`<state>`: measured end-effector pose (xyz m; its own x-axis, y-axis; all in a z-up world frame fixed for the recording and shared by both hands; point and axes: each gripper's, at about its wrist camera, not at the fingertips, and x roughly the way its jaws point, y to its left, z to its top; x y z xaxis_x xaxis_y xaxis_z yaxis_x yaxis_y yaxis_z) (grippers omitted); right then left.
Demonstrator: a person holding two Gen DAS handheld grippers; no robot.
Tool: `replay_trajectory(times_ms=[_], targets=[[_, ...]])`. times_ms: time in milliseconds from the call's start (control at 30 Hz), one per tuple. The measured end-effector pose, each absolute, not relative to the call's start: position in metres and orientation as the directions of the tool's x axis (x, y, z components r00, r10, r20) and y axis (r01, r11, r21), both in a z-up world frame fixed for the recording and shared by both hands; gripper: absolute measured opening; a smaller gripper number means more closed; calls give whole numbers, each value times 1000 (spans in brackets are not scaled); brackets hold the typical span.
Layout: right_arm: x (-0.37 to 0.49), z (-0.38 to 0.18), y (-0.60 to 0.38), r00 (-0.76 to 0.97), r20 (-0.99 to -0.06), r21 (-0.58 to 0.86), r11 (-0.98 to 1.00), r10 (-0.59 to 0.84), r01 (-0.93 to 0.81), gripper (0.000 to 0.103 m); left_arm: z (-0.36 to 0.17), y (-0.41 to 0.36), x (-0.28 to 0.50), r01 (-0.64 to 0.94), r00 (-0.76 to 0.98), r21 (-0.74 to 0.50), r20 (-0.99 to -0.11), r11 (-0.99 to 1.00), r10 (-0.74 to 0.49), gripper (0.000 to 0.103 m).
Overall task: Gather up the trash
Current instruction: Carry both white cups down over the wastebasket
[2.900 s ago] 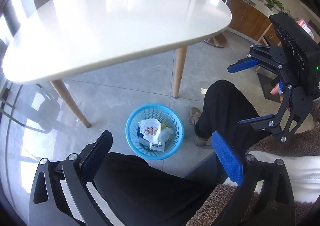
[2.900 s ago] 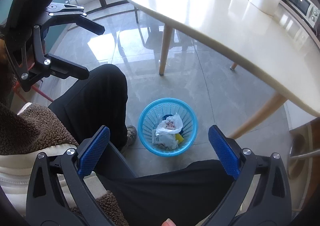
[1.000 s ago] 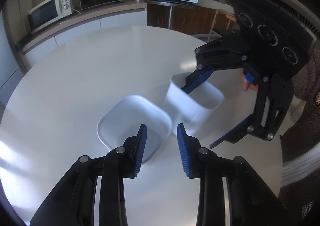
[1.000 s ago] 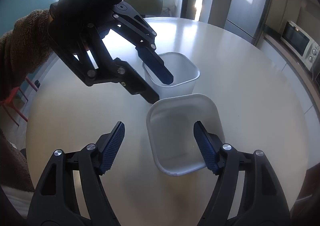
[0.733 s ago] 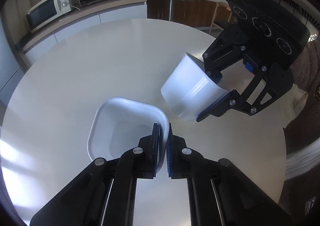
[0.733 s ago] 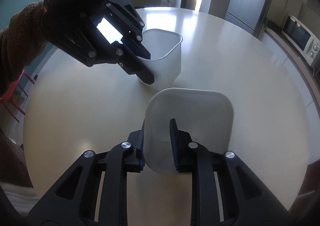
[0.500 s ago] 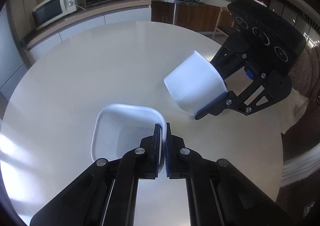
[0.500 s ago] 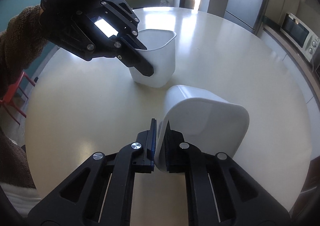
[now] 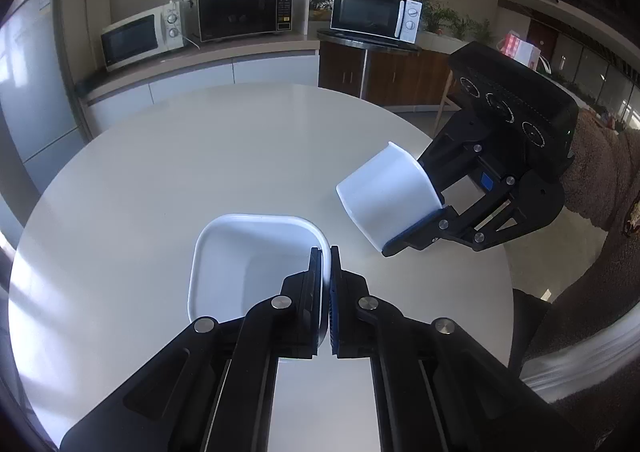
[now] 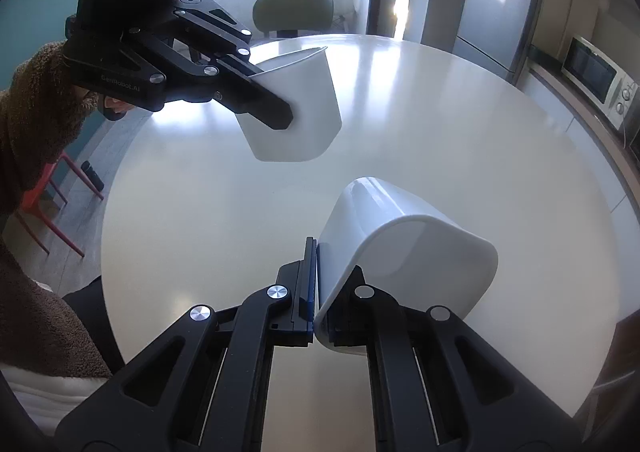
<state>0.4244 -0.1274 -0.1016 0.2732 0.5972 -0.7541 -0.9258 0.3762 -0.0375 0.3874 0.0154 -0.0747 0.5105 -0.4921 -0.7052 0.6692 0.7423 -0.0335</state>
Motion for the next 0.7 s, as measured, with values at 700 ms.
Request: replay_trajectory(times_ms=[700], targets=[[297,-79,-157,264,-717,-53,327,646,-944,4,-69,-11,237,579,597,-53,-651,813,-468,3]])
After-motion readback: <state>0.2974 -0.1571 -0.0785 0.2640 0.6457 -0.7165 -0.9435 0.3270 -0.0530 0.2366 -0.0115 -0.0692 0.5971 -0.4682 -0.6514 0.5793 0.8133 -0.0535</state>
